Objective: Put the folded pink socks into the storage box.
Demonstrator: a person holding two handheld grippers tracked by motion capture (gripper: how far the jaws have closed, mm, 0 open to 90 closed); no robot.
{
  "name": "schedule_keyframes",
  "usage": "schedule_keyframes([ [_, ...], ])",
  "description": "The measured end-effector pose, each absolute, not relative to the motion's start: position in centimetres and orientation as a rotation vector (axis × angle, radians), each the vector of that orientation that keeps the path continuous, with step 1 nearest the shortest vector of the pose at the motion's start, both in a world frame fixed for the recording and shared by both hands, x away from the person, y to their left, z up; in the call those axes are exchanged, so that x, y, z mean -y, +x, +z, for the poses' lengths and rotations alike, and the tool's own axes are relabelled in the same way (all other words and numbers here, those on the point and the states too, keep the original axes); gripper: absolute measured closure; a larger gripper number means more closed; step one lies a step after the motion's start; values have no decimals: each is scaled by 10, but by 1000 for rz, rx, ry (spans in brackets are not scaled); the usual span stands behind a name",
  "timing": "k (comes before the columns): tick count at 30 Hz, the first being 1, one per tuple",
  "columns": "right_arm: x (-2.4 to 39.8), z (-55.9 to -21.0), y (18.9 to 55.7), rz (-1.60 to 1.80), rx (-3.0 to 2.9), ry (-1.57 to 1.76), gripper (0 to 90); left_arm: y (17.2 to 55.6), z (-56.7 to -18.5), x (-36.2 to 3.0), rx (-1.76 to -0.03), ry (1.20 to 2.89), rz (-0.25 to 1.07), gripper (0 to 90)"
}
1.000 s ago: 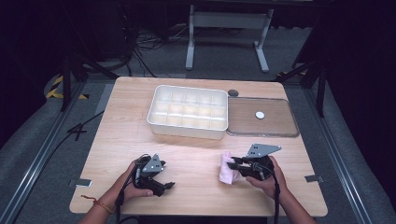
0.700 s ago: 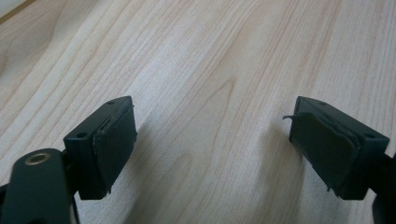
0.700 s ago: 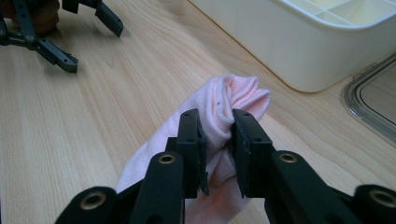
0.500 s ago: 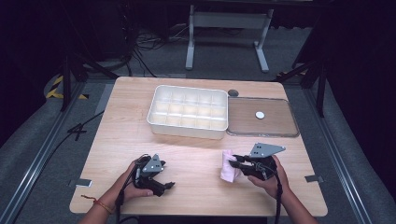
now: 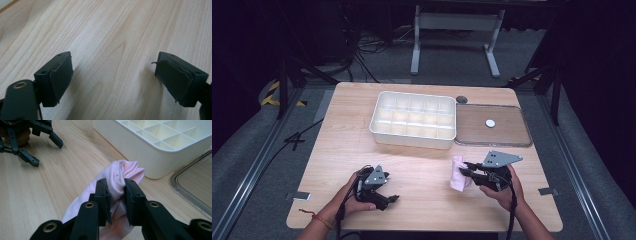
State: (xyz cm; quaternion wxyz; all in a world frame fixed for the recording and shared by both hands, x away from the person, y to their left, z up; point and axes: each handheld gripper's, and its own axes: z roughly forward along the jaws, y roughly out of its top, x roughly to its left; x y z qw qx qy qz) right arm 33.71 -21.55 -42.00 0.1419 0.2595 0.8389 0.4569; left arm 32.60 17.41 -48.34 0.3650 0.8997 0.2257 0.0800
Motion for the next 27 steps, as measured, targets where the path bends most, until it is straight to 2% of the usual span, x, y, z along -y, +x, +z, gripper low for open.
schedule_keyframes([
  [13,218,-374,353,1327,-2303,690,745,326,-483,-174,-581,2314,205,150],
  [27,184,-336,398,1239,-2267,624,746,325,-483,-174,-588,2311,208,150],
])
